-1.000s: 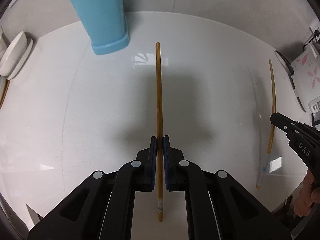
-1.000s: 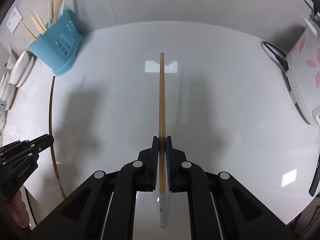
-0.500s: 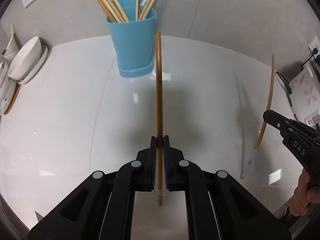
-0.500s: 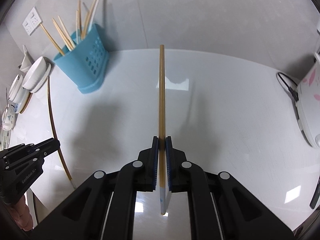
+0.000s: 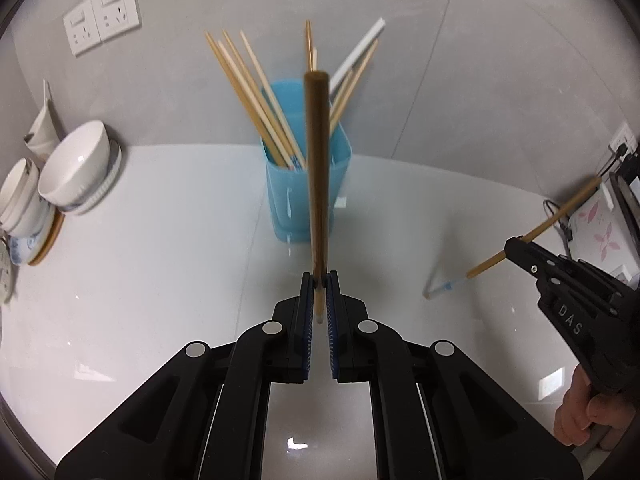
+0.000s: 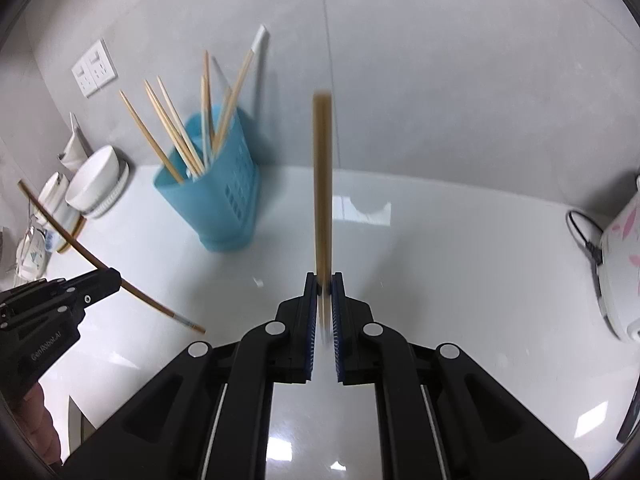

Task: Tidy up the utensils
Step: 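Lift both held chopsticks and carry them to the blue utensil holder, then open the left tool to drop its chopstick in the holder while the right tool lowers and releases its chopstick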

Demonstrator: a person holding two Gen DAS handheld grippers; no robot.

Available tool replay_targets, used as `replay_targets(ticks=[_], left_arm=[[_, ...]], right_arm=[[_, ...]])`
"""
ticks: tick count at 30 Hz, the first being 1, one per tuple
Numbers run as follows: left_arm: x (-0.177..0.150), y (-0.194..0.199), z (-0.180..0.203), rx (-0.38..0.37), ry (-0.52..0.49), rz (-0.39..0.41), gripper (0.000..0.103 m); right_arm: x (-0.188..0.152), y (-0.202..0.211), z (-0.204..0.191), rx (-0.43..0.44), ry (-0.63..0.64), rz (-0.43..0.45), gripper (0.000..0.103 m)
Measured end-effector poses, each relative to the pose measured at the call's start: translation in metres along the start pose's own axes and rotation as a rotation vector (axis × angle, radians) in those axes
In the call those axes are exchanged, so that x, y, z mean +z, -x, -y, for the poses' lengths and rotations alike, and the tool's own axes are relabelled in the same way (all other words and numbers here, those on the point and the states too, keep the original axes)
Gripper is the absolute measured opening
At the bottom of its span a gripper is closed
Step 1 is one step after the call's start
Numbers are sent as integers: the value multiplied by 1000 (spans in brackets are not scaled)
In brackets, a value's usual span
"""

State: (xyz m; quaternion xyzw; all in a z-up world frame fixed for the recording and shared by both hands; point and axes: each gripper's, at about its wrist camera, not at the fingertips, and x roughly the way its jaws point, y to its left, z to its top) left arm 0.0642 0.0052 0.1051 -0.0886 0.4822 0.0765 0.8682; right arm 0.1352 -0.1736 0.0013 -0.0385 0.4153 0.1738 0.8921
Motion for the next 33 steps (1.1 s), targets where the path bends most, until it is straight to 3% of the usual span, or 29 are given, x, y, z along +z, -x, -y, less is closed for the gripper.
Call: replay_targets(ticks=[19,28,33], left_arm=[[99,97,-26,15,59,170,6],[124,85,-26,8,65,174,6],[128,55,-26,-2,54,144,6]], right_arm=[[84,48,-33,27,62,191,6],[95,52,-38,44,70,208,6],[99,48,-39,46,73,207,6]])
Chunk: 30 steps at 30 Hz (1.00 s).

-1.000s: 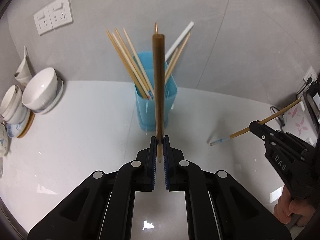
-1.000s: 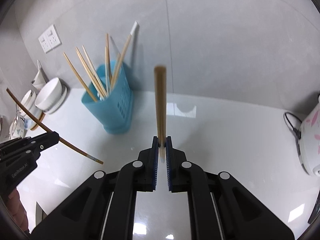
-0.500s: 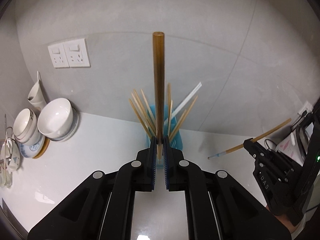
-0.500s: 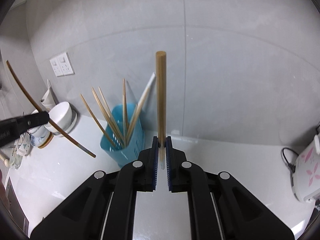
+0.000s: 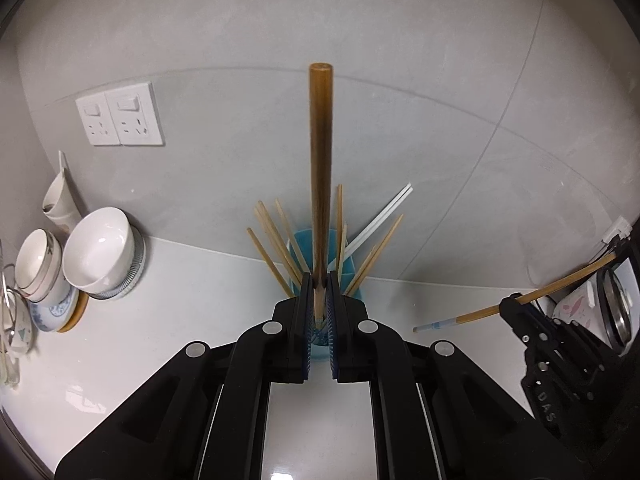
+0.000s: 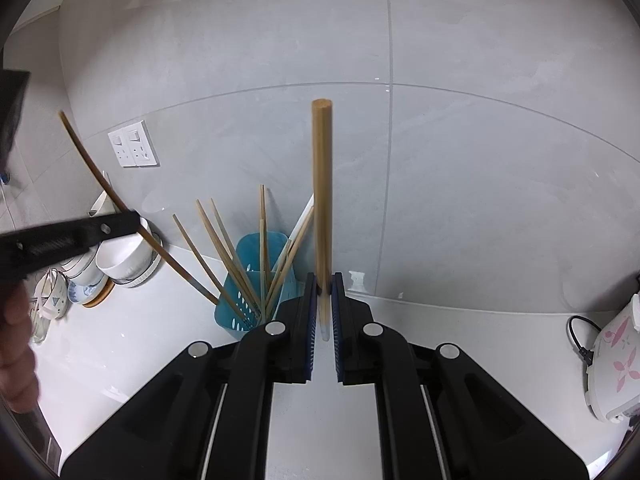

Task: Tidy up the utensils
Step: 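Open the left tool to drop its chopstick in the holder while the right tool lowers and releases its chopstick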

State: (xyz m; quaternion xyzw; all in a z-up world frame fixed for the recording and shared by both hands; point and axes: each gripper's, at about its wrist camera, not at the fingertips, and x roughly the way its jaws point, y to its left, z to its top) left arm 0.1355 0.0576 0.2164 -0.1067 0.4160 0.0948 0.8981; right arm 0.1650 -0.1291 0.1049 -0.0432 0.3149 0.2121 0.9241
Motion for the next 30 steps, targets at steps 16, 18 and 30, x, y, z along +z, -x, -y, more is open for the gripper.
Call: replay_targets(ticks=[16,18,30], left_arm=[[-9,-74,2,-21,-16,-110,10],[-10,-73,0,-16,-10,-93,28],[-24,-34,-38,39,25,23,85]], right_arm=[[10,-26,2,11,-20,-27,6],[13,-26,0,18,-17,-26,6],[38,-26,-28,135,14,27,6]])
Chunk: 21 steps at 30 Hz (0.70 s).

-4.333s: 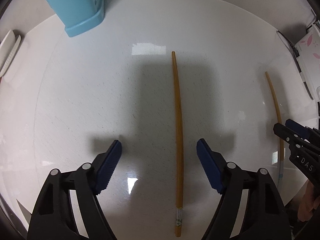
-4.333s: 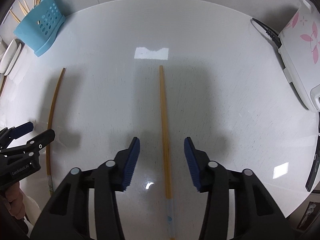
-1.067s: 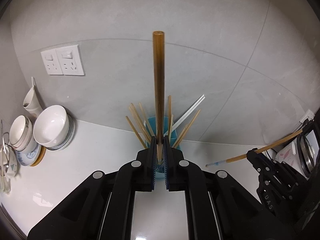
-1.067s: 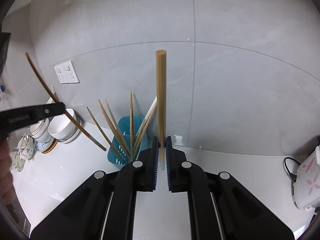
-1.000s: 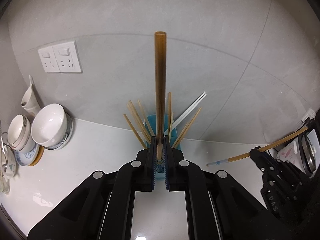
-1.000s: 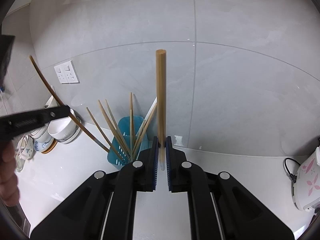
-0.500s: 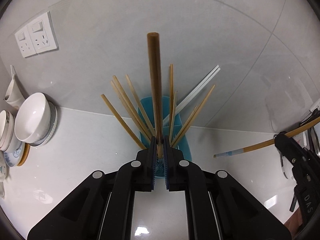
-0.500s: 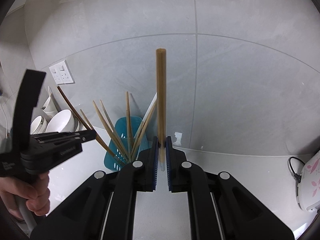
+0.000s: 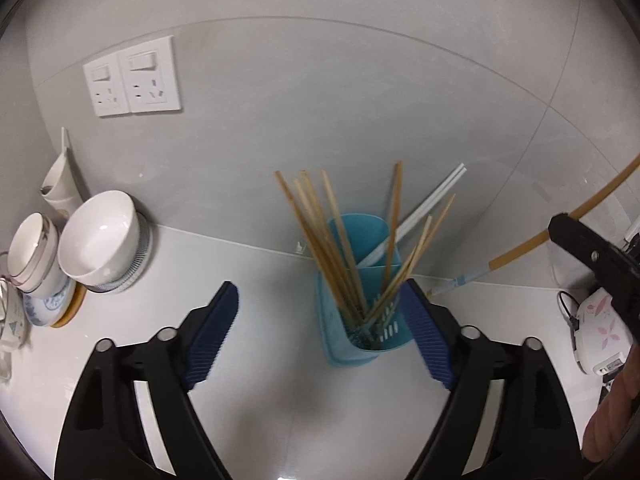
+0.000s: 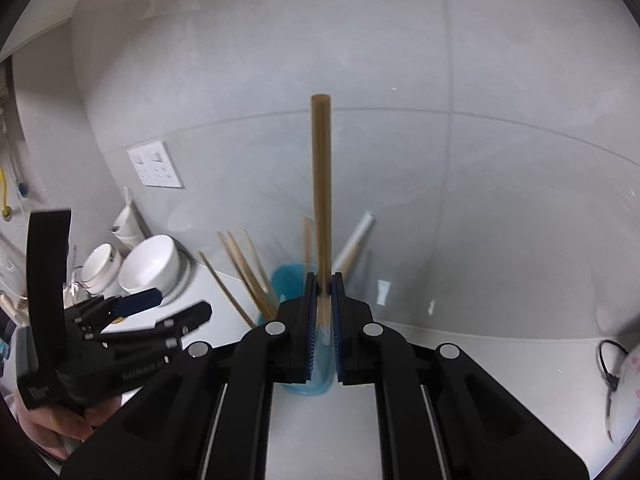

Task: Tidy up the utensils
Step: 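Open the left tool to drop its chopstick in the holder while the right tool lowers and releases its chopstick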

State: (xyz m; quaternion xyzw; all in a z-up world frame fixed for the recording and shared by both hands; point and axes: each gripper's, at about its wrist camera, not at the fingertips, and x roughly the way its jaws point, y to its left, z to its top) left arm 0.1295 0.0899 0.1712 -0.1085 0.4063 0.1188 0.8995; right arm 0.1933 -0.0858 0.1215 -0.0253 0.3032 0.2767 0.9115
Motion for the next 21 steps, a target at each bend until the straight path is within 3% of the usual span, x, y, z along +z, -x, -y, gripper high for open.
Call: replay_targets(ticks=[6,21], left_arm=[[-11,0,-17,-1,9,0,97],[-31,-20,-41,-19,15,-38,97]], right_arm=[[-1,-19,-15,9,26,-39,6],[-30,-83,-23,-38,44,-185,6]])
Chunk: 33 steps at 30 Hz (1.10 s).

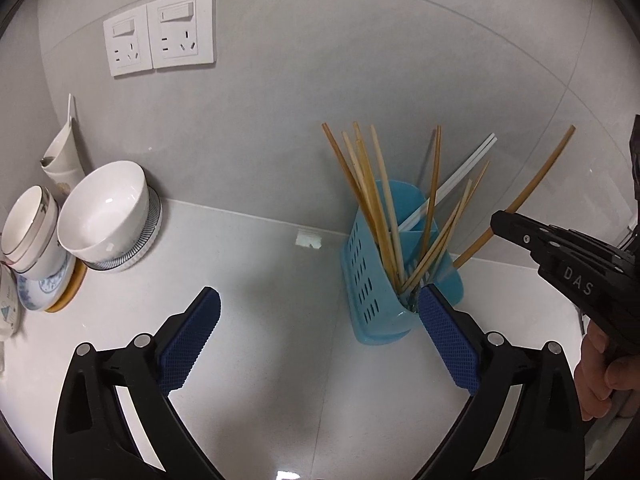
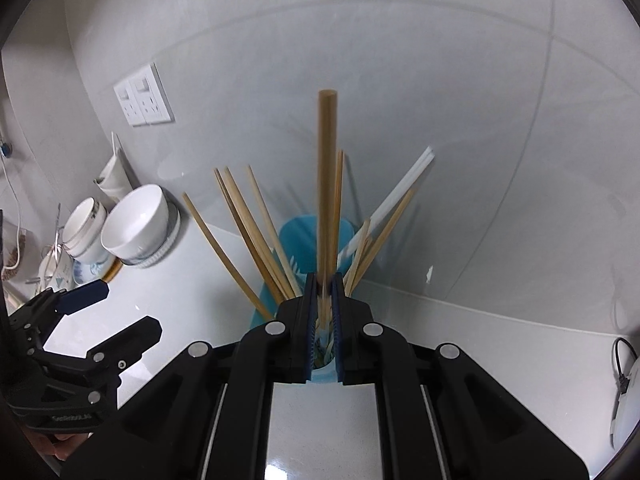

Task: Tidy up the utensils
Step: 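Open the left tool to drop its chopstick in the holder while the right tool lowers and releases its chopstick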

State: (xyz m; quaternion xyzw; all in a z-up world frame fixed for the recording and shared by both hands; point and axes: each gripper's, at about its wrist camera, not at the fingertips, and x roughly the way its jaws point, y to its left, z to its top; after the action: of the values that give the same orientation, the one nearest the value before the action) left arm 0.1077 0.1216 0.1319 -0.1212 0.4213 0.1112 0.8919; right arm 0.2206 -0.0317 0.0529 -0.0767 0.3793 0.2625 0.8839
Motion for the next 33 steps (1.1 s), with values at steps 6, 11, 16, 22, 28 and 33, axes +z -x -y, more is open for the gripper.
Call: replay_targets(ticks=[6,11,16,22,28,33], left_arm=[[-2,-10,1,-10,-9,-13,97],[-4,-18,1,-6,-20,-24,97],[-3,-19,-1,2,-18,-19,97],[-1,-12,1,13,-27,-3,97],[-1,5,5,10,-27,28,97],[-9,19,12,17,-40,52,97]], right_arm=[[-4,-19,-1,1,-6,-38,7],[-5,-28,-1,6,-7,-52,7],[-4,-30,-3,13,2,-55,7],[0,-13,-7,10,7,-9,12],[-5,21,1,-12,-14,62,45],[-22,44,13,-31,-41,84,57]])
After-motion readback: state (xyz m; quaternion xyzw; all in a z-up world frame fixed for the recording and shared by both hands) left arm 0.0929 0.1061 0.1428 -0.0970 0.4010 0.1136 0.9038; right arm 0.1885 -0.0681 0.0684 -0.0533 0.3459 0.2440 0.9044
